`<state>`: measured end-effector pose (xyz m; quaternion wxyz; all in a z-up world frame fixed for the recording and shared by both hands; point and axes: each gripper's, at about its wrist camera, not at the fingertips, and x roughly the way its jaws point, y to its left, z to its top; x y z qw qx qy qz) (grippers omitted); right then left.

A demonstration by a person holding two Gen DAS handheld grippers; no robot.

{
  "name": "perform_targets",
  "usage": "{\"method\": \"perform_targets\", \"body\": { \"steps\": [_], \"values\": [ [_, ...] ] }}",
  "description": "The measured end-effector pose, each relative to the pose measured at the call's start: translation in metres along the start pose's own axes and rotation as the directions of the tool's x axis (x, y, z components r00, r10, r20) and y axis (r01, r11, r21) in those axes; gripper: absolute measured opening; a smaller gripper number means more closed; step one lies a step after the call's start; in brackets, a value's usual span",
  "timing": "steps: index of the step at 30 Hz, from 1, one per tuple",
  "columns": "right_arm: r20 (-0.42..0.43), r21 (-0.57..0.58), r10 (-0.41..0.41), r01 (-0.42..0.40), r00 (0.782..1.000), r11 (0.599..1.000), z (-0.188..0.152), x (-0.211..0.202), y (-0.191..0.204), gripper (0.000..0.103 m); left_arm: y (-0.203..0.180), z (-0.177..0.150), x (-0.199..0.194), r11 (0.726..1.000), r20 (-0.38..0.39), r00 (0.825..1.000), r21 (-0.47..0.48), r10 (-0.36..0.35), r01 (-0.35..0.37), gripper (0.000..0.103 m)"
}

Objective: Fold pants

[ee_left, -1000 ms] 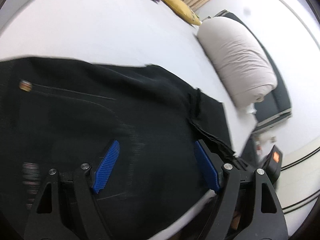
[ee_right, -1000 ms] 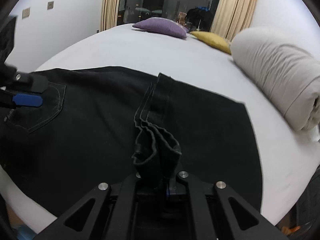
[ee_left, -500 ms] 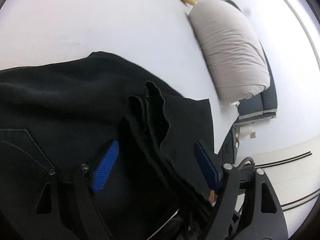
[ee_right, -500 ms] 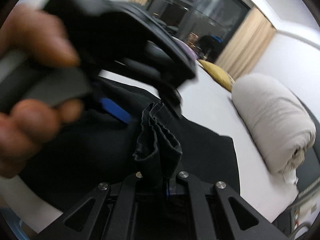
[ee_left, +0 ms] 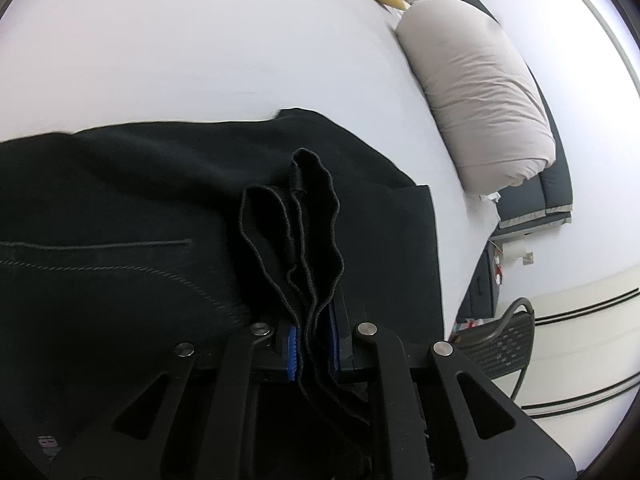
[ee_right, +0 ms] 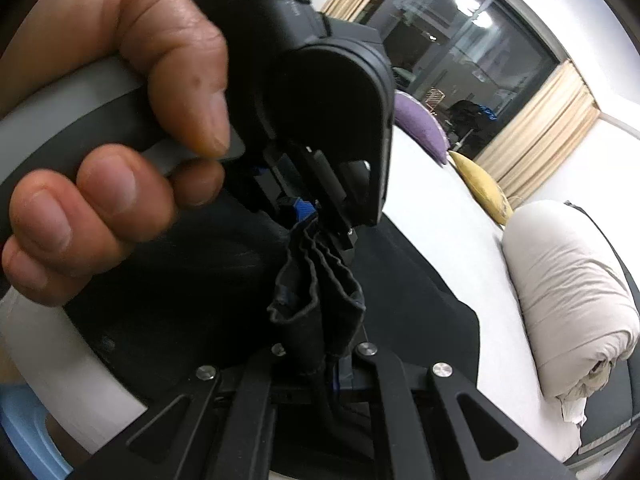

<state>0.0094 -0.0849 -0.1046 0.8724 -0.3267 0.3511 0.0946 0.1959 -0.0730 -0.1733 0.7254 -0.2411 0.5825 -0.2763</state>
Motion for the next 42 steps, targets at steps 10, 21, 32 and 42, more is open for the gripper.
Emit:
{"method": "perform_targets", "body": {
  "steps": [10, 21, 32, 42],
  "values": [
    [-0.051, 0.186, 0.271, -0.257, 0.961, 0.948, -0.014, -0.004, -0.015, 0.066, 0.01, -0.02, -0.023, 0.992, 0.077, 0.989, 0.001, 0.129, -0.129, 0.015],
    [0.246, 0.764, 0.556, -0.512, 0.794, 0.393, -0.078, 0.016, -0.17, 0.043, -0.081, -0.057, -0.008, 0.871, 0.229, 0.915, 0.297, 0.331, -0.39, 0.015],
    [0.391, 0.855, 0.69, -0.517, 0.609, -0.028, -0.121, 0.153, -0.213, 0.008, -0.077, -0.084, 0.026, 0.867, 0.168, 0.932, 0.345, 0.321, -0.36, 0.014],
    [0.429, 0.853, 0.69, -0.513, 0.583, -0.097, -0.19, 0.085, -0.177, 0.009, -0.037, -0.085, 0.002, 0.888, 0.174, 0.943, 0.321, 0.285, -0.328, 0.014]
  ]
}}
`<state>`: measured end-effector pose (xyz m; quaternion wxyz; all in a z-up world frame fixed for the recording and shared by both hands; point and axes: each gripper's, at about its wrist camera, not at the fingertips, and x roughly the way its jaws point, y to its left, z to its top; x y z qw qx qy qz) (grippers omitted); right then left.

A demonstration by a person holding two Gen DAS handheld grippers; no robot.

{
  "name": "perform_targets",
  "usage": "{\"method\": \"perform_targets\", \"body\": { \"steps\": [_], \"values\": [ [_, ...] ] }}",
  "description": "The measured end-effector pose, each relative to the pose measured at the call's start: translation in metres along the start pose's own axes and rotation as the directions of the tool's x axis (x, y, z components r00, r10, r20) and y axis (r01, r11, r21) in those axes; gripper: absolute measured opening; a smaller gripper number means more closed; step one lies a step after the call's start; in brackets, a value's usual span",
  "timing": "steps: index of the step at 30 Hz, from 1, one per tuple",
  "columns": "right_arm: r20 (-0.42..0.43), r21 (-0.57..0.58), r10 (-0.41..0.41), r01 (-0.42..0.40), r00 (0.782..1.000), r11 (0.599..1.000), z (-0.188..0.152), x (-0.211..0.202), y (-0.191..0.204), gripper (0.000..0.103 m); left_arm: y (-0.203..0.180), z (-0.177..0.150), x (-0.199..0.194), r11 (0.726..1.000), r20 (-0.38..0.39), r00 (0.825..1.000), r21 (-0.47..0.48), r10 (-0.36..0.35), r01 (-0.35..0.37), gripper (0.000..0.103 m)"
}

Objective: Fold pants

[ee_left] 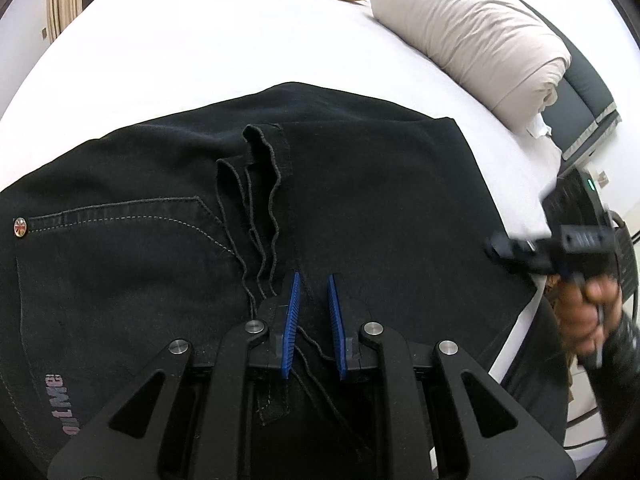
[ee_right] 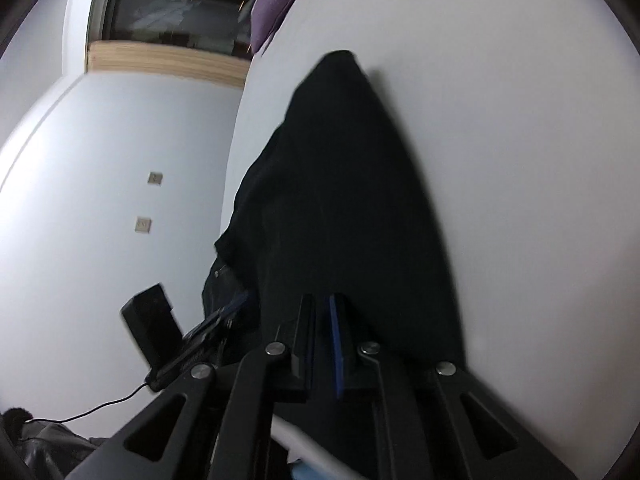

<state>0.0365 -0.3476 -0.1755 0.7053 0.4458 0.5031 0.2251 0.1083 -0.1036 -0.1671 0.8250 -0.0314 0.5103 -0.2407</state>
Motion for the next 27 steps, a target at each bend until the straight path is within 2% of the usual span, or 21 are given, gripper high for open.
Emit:
{"method": "perform_targets", "body": {
  "steps": [1, 3, 5, 7, 9, 11, 15, 16, 17, 18, 19, 22, 24, 27],
  "values": [
    [0.01, 0.003, -0.024, 0.024, 1.0, 1.0, -0.007, -0.003, 0.0, 0.01, 0.0, -0.001, 0.0, 1.0, 0.0, 1.0, -0.001, 0.002, -0.002, 0.014],
    [0.035, 0.024, -0.053, 0.052, 0.998, 0.998, -0.025, -0.015, 0.005, 0.02, -0.001, -0.002, -0.001, 1.0, 0.003, 1.0, -0.003, 0.009, -0.009, 0.014],
    [0.101, 0.008, -0.081, 0.081, 0.992, 0.997, -0.035, -0.025, 0.019, 0.043, -0.002, -0.004, -0.003, 1.0, 0.004, 1.0, -0.003, 0.018, -0.018, 0.014],
    [0.165, -0.025, -0.045, 0.05, 0.985, 0.998, -0.035, -0.034, 0.038, 0.05, -0.005, -0.002, -0.001, 1.0, 0.003, 1.0, -0.002, 0.023, -0.023, 0.014],
    [0.202, -0.054, 0.004, 0.007, 0.979, 0.999, -0.027, -0.03, 0.059, 0.052, -0.006, -0.001, -0.003, 1.0, 0.002, 1.0, -0.006, 0.023, -0.023, 0.014],
    [0.19, -0.065, 0.031, -0.019, 0.981, 0.998, -0.014, -0.018, 0.069, 0.052, -0.009, -0.002, -0.001, 1.0, 0.001, 1.0, -0.009, 0.021, -0.021, 0.014],
    [0.104, -0.01, -0.018, 0.019, 0.994, 1.0, 0.001, 0.017, 0.05, 0.052, -0.007, -0.002, 0.003, 1.0, -0.002, 1.0, -0.018, 0.018, -0.018, 0.014],
    [0.06, 0.047, -0.07, 0.067, 0.996, 0.997, 0.001, 0.037, 0.039, 0.059, -0.006, -0.001, 0.004, 1.0, -0.002, 1.0, -0.017, 0.018, -0.018, 0.014],
    [0.052, 0.073, -0.117, 0.113, 0.992, 0.991, -0.002, 0.044, 0.031, 0.054, -0.006, -0.001, 0.004, 1.0, -0.002, 1.0, -0.017, 0.019, -0.019, 0.014],
    [0.081, 0.062, -0.144, 0.14, 0.986, 0.988, -0.002, 0.042, 0.029, 0.047, -0.006, -0.001, 0.004, 1.0, -0.003, 1.0, -0.017, 0.02, -0.02, 0.014],
    [0.102, 0.053, -0.153, 0.148, 0.983, 0.988, -0.004, 0.041, 0.031, 0.044, -0.005, 0.0, 0.003, 1.0, -0.003, 1.0, -0.019, 0.018, -0.018, 0.014],
    [0.138, 0.022, -0.154, 0.152, 0.978, 0.988, -0.01, 0.042, 0.039, 0.055, -0.002, 0.0, 0.002, 1.0, -0.004, 1.0, -0.028, 0.012, -0.013, 0.014],
    [0.144, -0.012, -0.197, 0.201, 0.97, 0.98, -0.015, 0.043, 0.046, 0.055, -0.002, -0.001, -0.001, 0.999, -0.005, 1.0, -0.029, 0.018, -0.018, 0.015],
    [0.155, -0.024, -0.226, 0.232, 0.962, 0.972, -0.016, 0.048, 0.052, 0.065, 0.004, -0.004, -0.009, 0.999, -0.01, 1.0, -0.046, 0.026, -0.027, 0.015]
  ]
}}
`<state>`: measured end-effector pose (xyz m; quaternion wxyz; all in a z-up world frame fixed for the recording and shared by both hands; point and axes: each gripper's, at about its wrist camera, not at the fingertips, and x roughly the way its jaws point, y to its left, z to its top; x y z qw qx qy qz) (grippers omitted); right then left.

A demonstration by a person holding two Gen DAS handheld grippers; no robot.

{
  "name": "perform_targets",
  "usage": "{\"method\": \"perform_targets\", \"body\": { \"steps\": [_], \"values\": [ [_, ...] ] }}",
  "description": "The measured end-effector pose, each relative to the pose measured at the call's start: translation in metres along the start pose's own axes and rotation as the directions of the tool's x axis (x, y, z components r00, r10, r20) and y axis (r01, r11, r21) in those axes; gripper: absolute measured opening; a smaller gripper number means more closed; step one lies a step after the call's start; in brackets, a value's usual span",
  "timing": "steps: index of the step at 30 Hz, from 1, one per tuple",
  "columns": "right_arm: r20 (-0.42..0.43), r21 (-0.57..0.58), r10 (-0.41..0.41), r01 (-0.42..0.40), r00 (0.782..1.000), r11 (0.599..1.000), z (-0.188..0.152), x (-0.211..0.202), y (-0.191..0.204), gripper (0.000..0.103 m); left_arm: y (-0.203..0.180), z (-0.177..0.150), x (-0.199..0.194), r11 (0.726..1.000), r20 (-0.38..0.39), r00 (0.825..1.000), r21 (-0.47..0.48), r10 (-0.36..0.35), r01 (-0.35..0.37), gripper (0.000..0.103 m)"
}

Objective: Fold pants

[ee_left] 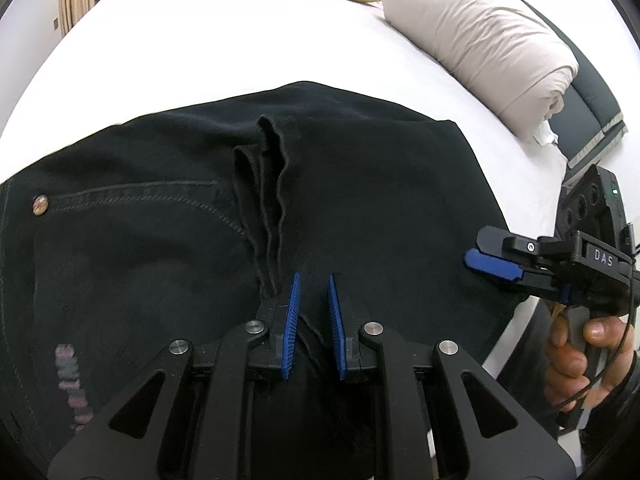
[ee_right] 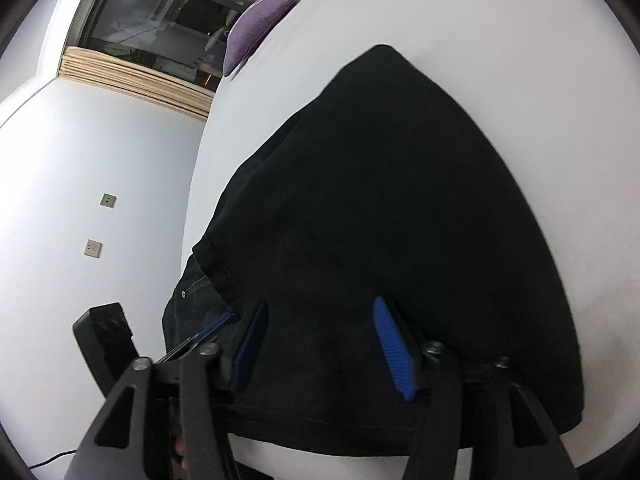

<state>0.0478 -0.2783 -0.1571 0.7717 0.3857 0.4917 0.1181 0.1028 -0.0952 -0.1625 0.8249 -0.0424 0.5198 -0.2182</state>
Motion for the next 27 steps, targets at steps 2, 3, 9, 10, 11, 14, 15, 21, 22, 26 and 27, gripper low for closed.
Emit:
{"method": "perform_targets", "body": {
  "steps": [2, 3, 9, 10, 11, 14, 15, 21, 22, 26, 27],
  "values": [
    [0.006, -0.011, -0.026, 0.026, 1.0, 1.0, 0.0, -0.001, 0.003, 0.071, 0.008, -0.003, -0.006, 0.999, -0.006, 0.999, -0.023, 0.035, -0.035, 0.015],
    [0.01, -0.018, -0.038, 0.038, 0.999, 0.999, -0.001, 0.0, 0.005, 0.072, 0.014, -0.006, -0.012, 0.998, -0.008, 0.999, -0.045, 0.05, -0.05, 0.015],
    [0.043, -0.103, -0.136, 0.139, 0.99, 0.985, -0.01, -0.002, 0.018, 0.081, 0.05, -0.035, -0.078, 0.982, 0.079, 0.992, -0.168, 0.101, -0.087, 0.041],
    [0.048, -0.115, -0.148, 0.153, 0.988, 0.982, -0.011, -0.003, 0.019, 0.083, 0.059, -0.043, -0.089, 0.977, 0.103, 0.991, -0.203, 0.089, -0.067, 0.058],
    [0.052, -0.129, -0.161, 0.167, 0.986, 0.977, -0.012, -0.004, 0.021, 0.085, 0.07, -0.053, -0.101, 0.967, 0.133, 0.988, -0.251, 0.073, -0.038, 0.088],
    [0.06, -0.159, -0.195, 0.202, 0.979, 0.966, -0.015, -0.002, 0.025, 0.088, 0.113, -0.088, -0.129, 0.894, 0.201, 0.98, -0.438, -0.006, 0.095, 0.094],
    [0.061, -0.167, -0.206, 0.213, 0.977, 0.963, -0.014, -0.001, 0.027, 0.088, 0.122, -0.096, -0.132, 0.871, 0.2, 0.98, -0.477, -0.021, 0.116, 0.094],
    [0.069, -0.147, -0.203, 0.211, 0.977, 0.966, -0.013, -0.009, 0.023, 0.089, 0.165, -0.135, -0.156, 0.752, 0.273, 0.962, -0.631, -0.014, 0.19, 0.094],
    [0.072, -0.133, -0.193, 0.201, 0.979, 0.971, -0.012, -0.012, 0.02, 0.088, 0.169, -0.137, -0.154, 0.736, 0.271, 0.962, -0.646, -0.024, 0.2, 0.094],
    [0.081, -0.098, -0.17, 0.178, 0.982, 0.979, -0.009, -0.018, 0.012, 0.074, 0.185, -0.149, -0.134, 0.643, 0.252, 0.962, -0.72, -0.108, 0.261, 0.094],
    [0.081, -0.084, -0.158, 0.165, 0.984, 0.983, -0.008, -0.021, 0.006, 0.071, 0.187, -0.153, -0.129, 0.619, 0.26, 0.959, -0.736, -0.116, 0.275, 0.094]
  ]
}}
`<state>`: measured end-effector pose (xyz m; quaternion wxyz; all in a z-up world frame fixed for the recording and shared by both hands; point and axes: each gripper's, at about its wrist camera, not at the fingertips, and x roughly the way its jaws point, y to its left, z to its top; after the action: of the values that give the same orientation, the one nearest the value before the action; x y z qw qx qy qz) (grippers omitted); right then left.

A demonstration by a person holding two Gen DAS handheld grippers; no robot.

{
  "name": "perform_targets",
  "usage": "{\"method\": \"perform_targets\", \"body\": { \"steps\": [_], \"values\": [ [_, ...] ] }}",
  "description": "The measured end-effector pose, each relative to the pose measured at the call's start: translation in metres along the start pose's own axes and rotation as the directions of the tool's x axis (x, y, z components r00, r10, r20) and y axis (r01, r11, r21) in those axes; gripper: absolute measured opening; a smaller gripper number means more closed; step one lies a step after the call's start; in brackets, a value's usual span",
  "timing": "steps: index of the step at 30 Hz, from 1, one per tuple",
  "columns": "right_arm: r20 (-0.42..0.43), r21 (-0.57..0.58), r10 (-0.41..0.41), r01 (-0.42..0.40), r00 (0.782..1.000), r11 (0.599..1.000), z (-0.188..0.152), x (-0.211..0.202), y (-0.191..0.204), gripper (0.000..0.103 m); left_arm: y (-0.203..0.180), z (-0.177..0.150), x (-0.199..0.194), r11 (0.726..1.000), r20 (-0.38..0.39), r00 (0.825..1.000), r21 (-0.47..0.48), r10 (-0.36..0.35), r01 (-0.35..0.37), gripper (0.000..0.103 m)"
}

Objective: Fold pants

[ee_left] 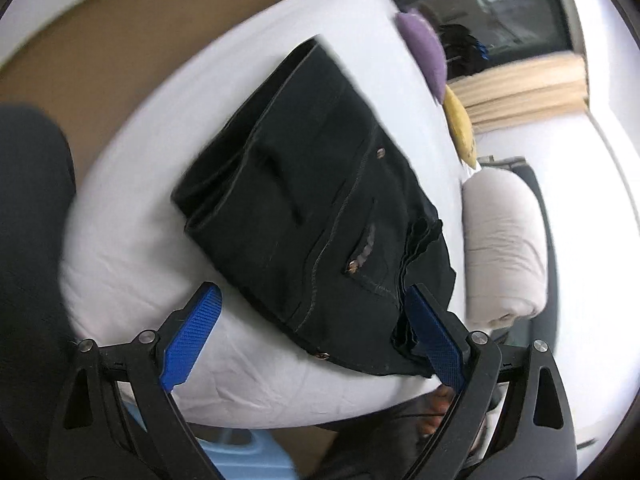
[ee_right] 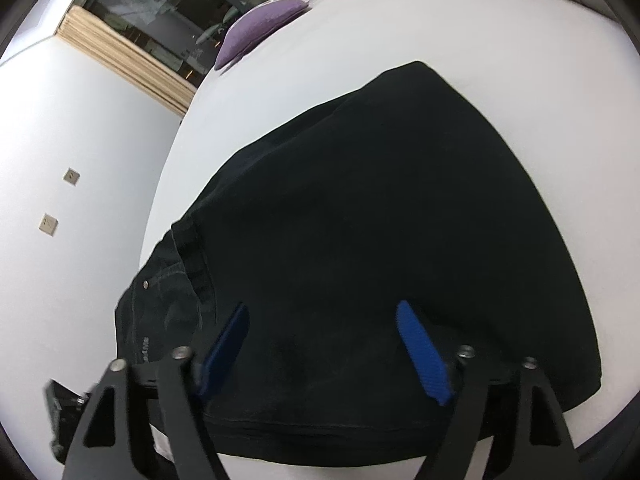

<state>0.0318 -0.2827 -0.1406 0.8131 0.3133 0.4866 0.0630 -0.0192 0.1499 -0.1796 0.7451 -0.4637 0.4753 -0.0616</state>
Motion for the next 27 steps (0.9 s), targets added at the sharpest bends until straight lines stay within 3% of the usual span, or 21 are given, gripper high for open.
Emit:
{"method": "perform_targets", "body": {
  "steps": [5, 10, 13, 15, 16, 22, 27],
  "values": [
    [0.014, 0.083, 0.054, -0.055, 0.998, 0.995, 0.003, -0.007, -0.024, 0.048, 0.016, 0.008, -0.001, 0.997, 0.044, 0.998, -0.061, -0.053, 0.056, 0.093],
    [0.014, 0.079, 0.062, -0.063, 0.998, 0.995, 0.002, -0.009, -0.028, 0.039, 0.023, 0.014, 0.004, 0.99, 0.075, 0.993, -0.105, -0.09, 0.098, 0.088],
    [0.002, 0.081, 0.065, -0.065, 0.998, 0.995, 0.003, -0.01, -0.024, 0.03, 0.031, 0.019, 0.003, 0.98, 0.092, 0.99, -0.161, -0.107, 0.121, 0.063],
    [-0.005, 0.067, 0.069, -0.069, 0.998, 0.995, 0.007, -0.011, -0.014, 0.026, 0.037, 0.023, 0.002, 0.973, 0.091, 0.99, -0.194, -0.111, 0.127, 0.032],
    [-0.007, 0.051, 0.07, -0.069, 0.998, 0.996, 0.009, -0.013, -0.01, 0.025, 0.037, 0.024, 0.002, 0.971, 0.09, 0.989, -0.198, -0.119, 0.135, 0.032],
    [-0.048, -0.106, 0.111, -0.116, 0.993, 0.988, 0.022, -0.008, 0.05, 0.021, 0.007, 0.028, -0.009, 0.992, 0.123, 0.987, -0.067, -0.099, 0.108, 0.024],
    [-0.161, -0.215, 0.12, -0.153, 0.98, 0.965, 0.029, 0.028, 0.1, 0.018, -0.036, 0.027, -0.021, 0.991, 0.169, 0.982, 0.122, -0.081, 0.06, 0.017]
  ]
}}
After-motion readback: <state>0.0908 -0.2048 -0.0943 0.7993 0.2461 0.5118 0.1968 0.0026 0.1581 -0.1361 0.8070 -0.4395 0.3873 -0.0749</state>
